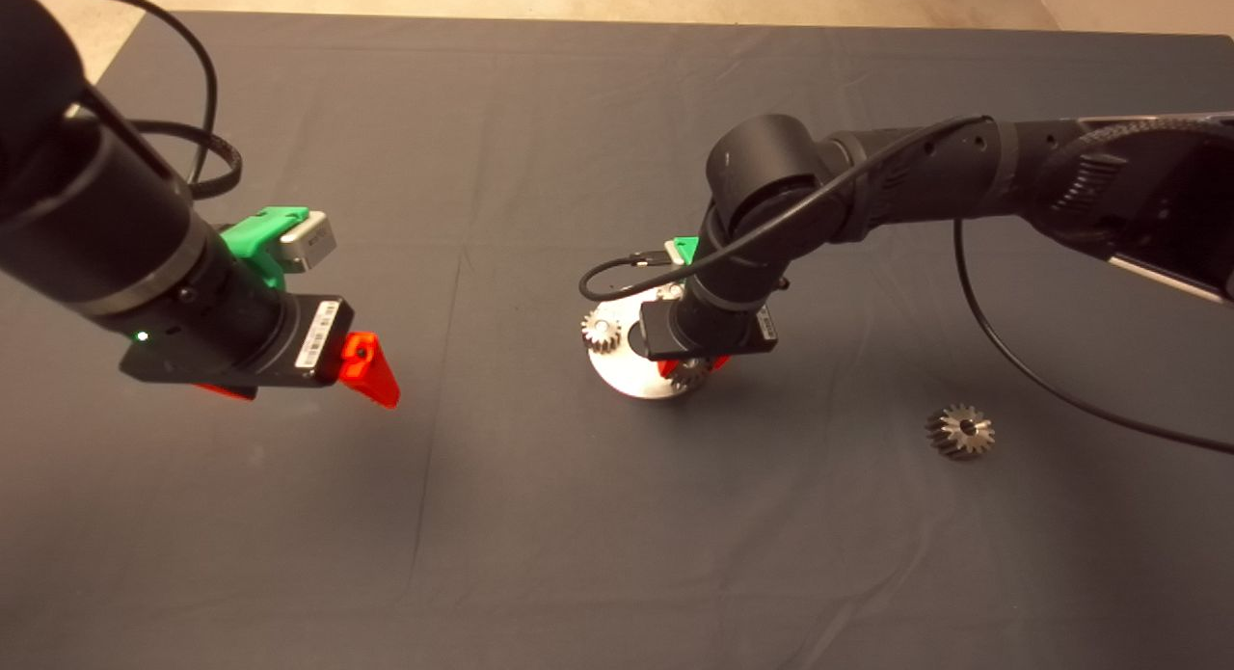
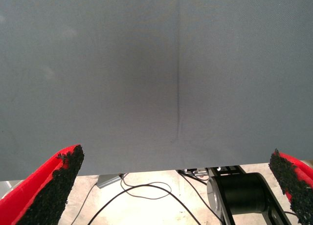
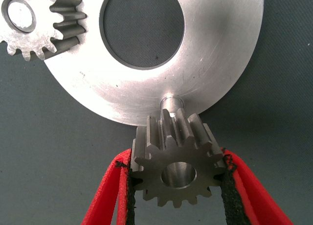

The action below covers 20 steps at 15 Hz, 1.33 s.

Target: Remove an incorrectly installed larger gear and replace it with the correct smaller gear

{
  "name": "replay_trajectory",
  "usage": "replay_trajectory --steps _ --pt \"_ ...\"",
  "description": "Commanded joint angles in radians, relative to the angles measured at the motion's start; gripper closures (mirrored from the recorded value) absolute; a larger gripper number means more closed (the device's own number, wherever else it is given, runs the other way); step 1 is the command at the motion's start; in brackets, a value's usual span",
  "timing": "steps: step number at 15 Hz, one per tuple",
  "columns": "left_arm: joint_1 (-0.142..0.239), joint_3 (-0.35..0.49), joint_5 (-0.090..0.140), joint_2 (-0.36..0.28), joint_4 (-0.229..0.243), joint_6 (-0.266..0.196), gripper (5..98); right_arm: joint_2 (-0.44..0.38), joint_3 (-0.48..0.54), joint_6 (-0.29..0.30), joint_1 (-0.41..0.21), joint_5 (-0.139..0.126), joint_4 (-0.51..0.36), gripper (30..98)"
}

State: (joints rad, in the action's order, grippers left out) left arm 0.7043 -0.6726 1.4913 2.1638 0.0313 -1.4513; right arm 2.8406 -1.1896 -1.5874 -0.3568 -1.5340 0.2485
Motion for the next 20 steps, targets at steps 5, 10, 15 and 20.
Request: replay_trajectory --steps 5,10,15,20 --pt "0.014 0.001 0.001 -0.005 -0.014 0.006 5.8 0.006 0.004 0.001 -0.018 -0.008 -0.02 93.4" --pt "0.014 0.004 0.001 -0.006 -0.029 0.006 5.8 0.003 0.004 0.001 0.02 -0.008 -0.005 93.4" --pt "0.014 -0.001 0.0 -0.005 -0.042 0.009 5.8 0.004 -0.03 0.008 0.024 -0.008 0.015 93.3" --pt "0.013 -0.002 0.0 -0.005 -0.042 0.011 5.8 0.004 -0.092 0.066 0.019 -0.008 0.017 93.4"
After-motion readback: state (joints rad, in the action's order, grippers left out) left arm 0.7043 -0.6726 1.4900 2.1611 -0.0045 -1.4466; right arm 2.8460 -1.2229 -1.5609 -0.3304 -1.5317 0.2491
